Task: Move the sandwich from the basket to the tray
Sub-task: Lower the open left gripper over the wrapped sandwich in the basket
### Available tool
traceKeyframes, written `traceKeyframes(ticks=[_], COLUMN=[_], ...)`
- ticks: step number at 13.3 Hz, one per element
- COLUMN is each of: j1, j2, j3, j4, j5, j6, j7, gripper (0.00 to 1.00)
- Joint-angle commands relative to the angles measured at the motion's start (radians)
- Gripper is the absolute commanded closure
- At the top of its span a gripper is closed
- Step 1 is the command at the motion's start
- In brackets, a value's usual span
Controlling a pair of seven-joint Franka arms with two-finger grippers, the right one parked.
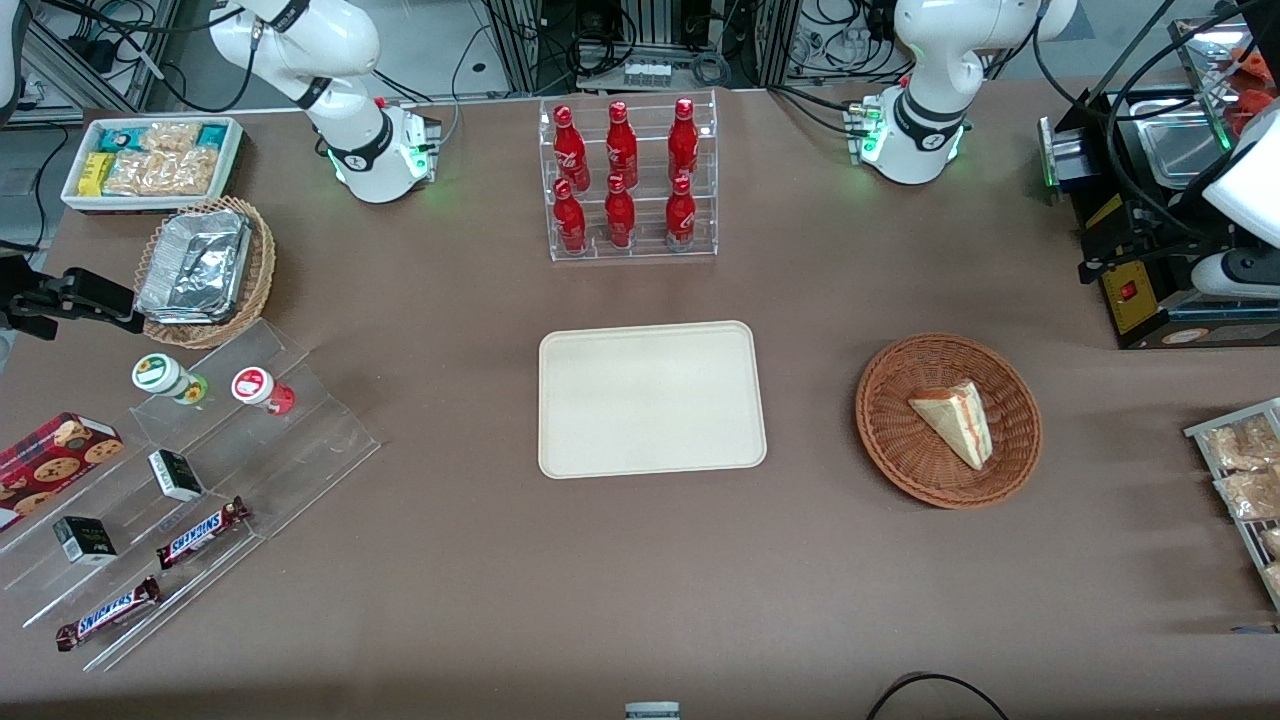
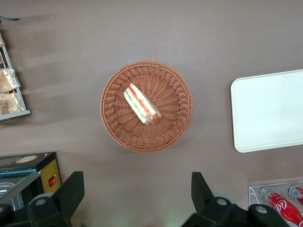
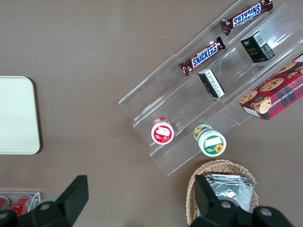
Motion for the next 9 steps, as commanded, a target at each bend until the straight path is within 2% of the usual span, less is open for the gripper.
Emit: traceKeyframes(ticks=[1,9], j1=[-0.012,0.008], j2=[0.02,0.063], j3=[0.012,0.012], j4=[0.035,-0.063], j5=[0.019,0.02], j6=[-0.004,0.06], j7=[0.021,0.002], gripper=[0.0,0.0])
